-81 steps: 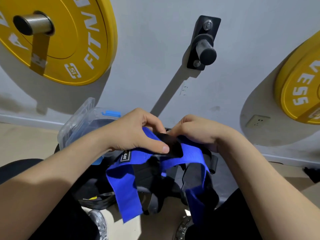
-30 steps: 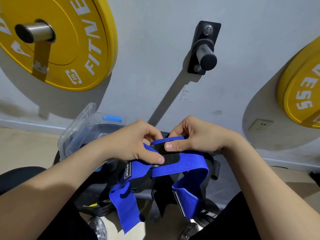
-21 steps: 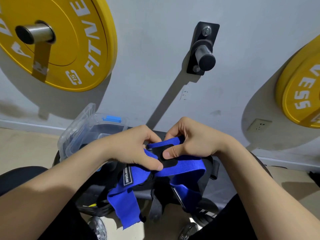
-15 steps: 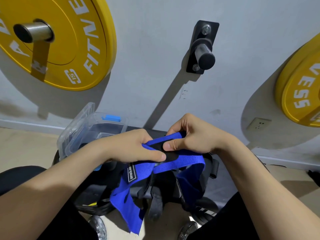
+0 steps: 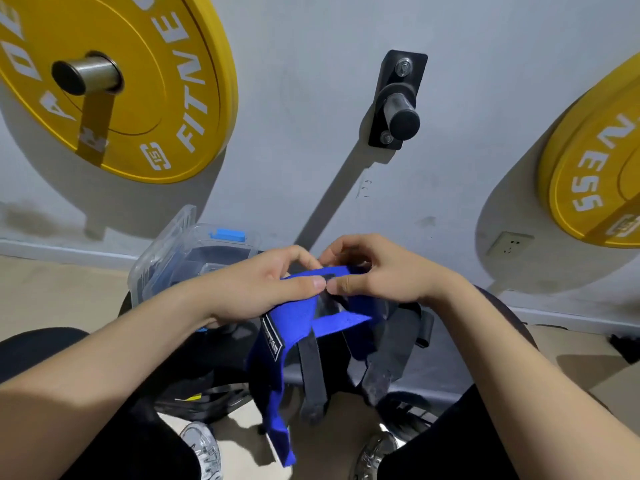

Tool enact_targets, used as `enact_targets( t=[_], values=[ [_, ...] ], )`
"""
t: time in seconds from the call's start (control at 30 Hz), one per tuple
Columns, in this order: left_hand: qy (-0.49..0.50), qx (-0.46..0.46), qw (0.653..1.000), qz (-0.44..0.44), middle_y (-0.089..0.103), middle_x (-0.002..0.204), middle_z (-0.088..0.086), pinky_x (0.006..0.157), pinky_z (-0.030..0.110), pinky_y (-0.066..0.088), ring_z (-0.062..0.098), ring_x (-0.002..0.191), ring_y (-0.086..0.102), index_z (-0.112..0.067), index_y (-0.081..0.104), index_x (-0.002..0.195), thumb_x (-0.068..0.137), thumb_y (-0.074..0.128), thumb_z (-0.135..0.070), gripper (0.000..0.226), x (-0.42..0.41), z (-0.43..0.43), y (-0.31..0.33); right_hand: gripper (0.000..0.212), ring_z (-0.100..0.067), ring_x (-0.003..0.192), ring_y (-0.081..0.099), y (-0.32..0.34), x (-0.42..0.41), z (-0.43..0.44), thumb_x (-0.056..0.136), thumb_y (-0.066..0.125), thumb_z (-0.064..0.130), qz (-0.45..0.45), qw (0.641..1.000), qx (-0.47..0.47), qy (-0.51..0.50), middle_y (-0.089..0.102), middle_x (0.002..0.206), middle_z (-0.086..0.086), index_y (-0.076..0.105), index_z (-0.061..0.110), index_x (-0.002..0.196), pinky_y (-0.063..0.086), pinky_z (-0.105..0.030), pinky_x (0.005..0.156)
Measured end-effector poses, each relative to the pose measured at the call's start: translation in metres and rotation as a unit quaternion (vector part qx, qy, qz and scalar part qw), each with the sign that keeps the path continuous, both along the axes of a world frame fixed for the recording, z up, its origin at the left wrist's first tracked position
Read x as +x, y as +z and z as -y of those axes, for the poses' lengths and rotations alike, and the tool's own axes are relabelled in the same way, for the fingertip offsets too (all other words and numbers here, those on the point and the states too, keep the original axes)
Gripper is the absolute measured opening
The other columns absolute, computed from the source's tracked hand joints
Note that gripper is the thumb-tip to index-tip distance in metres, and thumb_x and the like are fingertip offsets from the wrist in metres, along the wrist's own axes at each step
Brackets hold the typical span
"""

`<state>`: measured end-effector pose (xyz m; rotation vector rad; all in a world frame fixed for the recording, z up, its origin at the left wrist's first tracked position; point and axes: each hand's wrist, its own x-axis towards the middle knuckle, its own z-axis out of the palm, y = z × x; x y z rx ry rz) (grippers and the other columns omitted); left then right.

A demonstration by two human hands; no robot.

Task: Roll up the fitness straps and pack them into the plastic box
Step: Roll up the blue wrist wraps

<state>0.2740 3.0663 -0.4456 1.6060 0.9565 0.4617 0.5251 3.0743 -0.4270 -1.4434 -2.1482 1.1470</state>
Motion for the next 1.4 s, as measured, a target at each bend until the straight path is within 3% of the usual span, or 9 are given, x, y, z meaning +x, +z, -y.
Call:
enact_targets(
  t=[0.1,0.2,0.43,0.6,0.7,0.8,0.9,1.13,1.4],
  values=[
    [0.005,-0.015,0.997,0.072,0.071,0.091,0.022,0.072,0.037,0.053,0.024,0.077,0.064,-0.023,0.064,0.133,0.111,0.059,-0.017,0.023,0.003,0.007,0.006,0.043,-0.01,0.122,0.065,0.001,-0.003,0.013,0.089,0.084,0.017,0.008,1.0,0.015,-0.009,0.068,0.13,0.007,0.06,0.03,0.122,0.052,-0.031,0.097],
    [-0.008,-0.074,0.985,0.156,0.078,0.09,0.005,0.065,0.023,0.058,0.012,0.074,0.072,-0.01,0.076,0.114,0.113,0.045,-0.006,0.031,0.007,0.016,0.018,0.027,-0.029,0.079,0.067,0.006,-0.006,0.023,0.097,0.074,0.031,-0.043,0.995,0.007,-0.084,0.069,0.094,-0.017,0.055,0.012,0.101,0.055,-0.046,0.073],
    [-0.017,-0.188,0.92,0.343,0.063,0.142,0.035,0.107,0.049,0.059,0.043,0.131,0.064,0.008,0.062,0.141,0.079,0.041,0.01,0.065,0.001,0.027,0.035,0.105,-0.037,0.087,0.075,0.024,0.013,0.043,0.082,0.038,0.097,-0.196,0.956,-0.213,-0.048,0.076,0.1,-0.021,0.077,0.001,0.101,0.063,-0.043,0.08],
    [0.089,-0.016,0.972,0.214,0.079,0.12,0.02,0.092,0.035,0.065,0.03,0.114,0.077,-0.006,0.063,0.139,0.101,0.058,0.015,0.044,0.004,0.024,0.026,0.03,-0.024,0.093,0.074,0.019,0.006,0.05,0.096,0.066,0.044,-0.264,0.946,-0.188,-0.025,0.08,0.107,-0.005,0.084,0.022,0.105,0.058,-0.041,0.087],
    [0.113,0.081,0.989,0.055,0.083,0.092,0.014,0.072,0.031,0.067,0.032,0.091,0.082,-0.019,0.072,0.128,0.107,0.053,0.005,0.037,0.003,0.023,0.017,0.026,-0.033,0.104,0.07,0.016,-0.005,0.052,0.097,0.073,0.023,-0.275,0.944,-0.162,-0.083,0.076,0.124,-0.023,0.081,0.008,0.117,0.054,-0.046,0.091],
    [0.098,0.294,0.936,-0.165,0.057,0.044,-0.007,0.047,0.021,0.04,0.008,0.042,0.054,-0.027,0.082,0.102,0.103,0.065,-0.04,0.022,-0.007,0.026,0.016,0.031,-0.031,0.096,0.073,0.023,-0.009,0.053,0.103,0.067,0.023,-0.301,0.924,-0.174,-0.161,0.078,0.119,-0.023,0.078,-0.001,0.117,0.058,-0.038,0.085],
    [0.136,0.405,0.887,-0.177,0.046,0.05,0.001,0.052,0.031,0.034,0.014,0.049,0.039,-0.01,0.065,0.071,0.089,0.064,-0.063,0.056,-0.011,0.028,0.01,0.036,-0.029,0.097,0.076,0.027,-0.01,0.055,0.103,0.067,0.028,-0.308,0.918,-0.197,-0.155,0.078,0.118,-0.022,0.078,-0.002,0.119,0.06,-0.039,0.091],
    [0.15,0.195,0.962,0.119,0.079,0.126,-0.004,0.104,0.037,0.056,0.014,0.123,0.072,-0.025,0.073,0.128,0.113,0.058,-0.019,0.022,0.006,0.036,-0.01,0.045,-0.027,0.1,0.071,0.035,-0.021,0.054,0.099,0.07,0.052,-0.338,0.897,-0.236,-0.159,0.074,0.116,-0.015,0.08,0.011,0.114,0.055,-0.037,0.093],
    [0.295,0.08,0.951,-0.053,0.079,0.113,-0.008,0.104,0.052,0.057,0.02,0.109,0.073,-0.03,0.071,0.12,0.111,0.058,-0.027,0.016,0.003,0.031,-0.044,0.022,-0.024,0.076,0.077,0.039,-0.008,0.051,0.075,0.082,0.029,-0.432,0.877,-0.201,-0.053,0.079,0.086,-0.009,0.083,0.011,0.086,0.062,-0.032,0.073]
  ],
)
